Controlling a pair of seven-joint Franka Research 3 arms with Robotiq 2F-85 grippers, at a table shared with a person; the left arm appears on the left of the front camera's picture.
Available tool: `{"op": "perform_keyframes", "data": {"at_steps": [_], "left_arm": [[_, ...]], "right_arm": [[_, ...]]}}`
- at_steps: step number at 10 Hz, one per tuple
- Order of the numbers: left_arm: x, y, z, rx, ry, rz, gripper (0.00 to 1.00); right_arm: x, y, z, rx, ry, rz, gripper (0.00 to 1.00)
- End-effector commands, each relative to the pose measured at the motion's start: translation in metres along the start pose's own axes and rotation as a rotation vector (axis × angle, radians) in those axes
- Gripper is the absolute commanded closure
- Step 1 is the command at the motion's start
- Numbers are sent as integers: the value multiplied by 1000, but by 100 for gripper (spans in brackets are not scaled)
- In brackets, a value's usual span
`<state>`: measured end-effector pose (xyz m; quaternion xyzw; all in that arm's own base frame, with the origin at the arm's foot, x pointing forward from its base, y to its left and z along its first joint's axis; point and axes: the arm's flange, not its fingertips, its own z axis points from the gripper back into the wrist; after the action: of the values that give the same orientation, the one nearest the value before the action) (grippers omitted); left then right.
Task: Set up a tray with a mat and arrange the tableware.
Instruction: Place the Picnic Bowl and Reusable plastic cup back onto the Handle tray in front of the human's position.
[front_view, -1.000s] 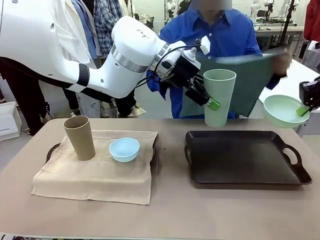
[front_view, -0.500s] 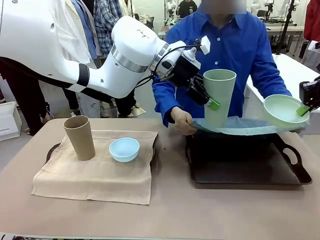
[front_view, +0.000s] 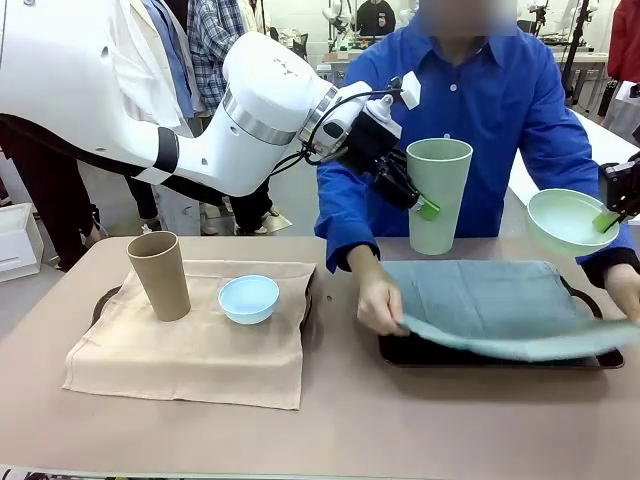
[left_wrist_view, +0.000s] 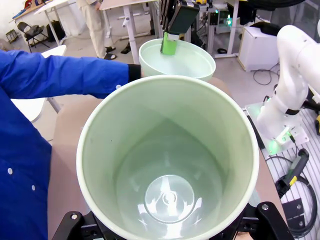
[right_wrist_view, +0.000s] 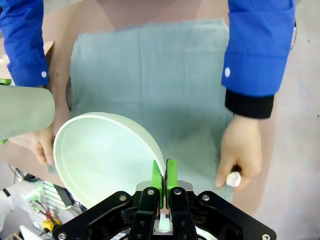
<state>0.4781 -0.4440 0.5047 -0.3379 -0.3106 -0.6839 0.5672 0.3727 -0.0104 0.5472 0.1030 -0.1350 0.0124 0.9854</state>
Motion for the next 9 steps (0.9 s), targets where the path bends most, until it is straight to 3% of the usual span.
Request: {"op": "perform_keyframes", "data": {"at_steps": [1,9], "left_arm": [[1,0,2,-6,-12,-2,100],[1,0,2,-6,-12,-2,100]], "right_arm": [[1,0,2,0,-3,1,100],[1,0,2,0,-3,1,100]]}}
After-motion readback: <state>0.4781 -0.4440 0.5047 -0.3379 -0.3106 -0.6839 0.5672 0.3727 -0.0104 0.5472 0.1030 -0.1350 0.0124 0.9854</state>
